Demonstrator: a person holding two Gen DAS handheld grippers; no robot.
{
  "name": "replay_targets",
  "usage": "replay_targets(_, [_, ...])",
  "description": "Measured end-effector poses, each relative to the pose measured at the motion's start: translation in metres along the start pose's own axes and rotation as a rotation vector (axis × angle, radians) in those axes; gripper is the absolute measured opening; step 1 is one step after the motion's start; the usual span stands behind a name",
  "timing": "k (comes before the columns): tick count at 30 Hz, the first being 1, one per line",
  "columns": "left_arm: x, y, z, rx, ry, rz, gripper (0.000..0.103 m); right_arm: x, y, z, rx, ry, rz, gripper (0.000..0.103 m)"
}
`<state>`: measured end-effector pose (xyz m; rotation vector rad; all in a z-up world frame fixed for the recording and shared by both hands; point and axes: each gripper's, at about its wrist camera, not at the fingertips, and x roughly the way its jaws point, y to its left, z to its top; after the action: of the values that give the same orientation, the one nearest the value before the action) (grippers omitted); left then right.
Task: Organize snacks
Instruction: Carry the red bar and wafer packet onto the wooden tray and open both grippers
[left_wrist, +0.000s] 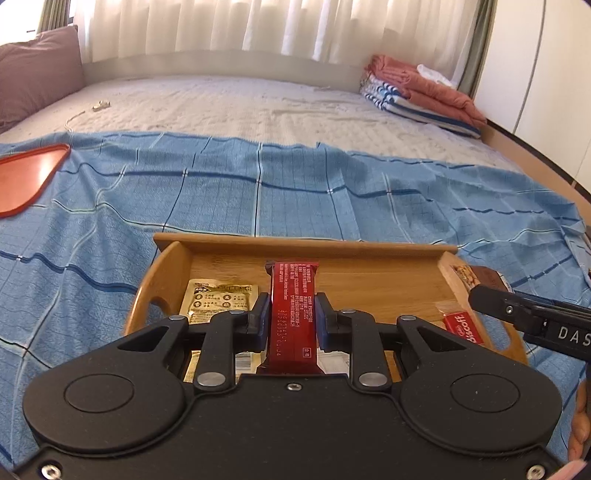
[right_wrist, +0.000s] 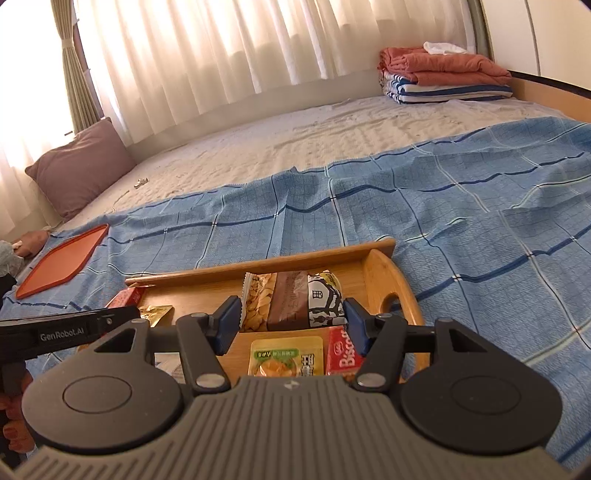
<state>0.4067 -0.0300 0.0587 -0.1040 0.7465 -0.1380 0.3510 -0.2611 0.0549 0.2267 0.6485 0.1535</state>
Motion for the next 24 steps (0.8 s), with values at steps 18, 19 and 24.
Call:
replay_targets(18, [0.059, -0.001, -0.007, 0.008, 0.07, 0.043, 0.023, 0.074, 0.011, -0.013, -0.088, 0.095, -0.064, 0.063])
replay_targets(19, [0.06, -0.002, -0.008, 0.009, 0.073, 0.046, 0.023, 0.075, 0.013, -0.013, -0.097, 0.095, -0.064, 0.063])
replay_targets(24, [0.062, -0.003, -0.01, 0.02, 0.07, 0.053, 0.023, 0.076, 0.018, -0.016, -0.147, 0.098, -0.07, 0.066])
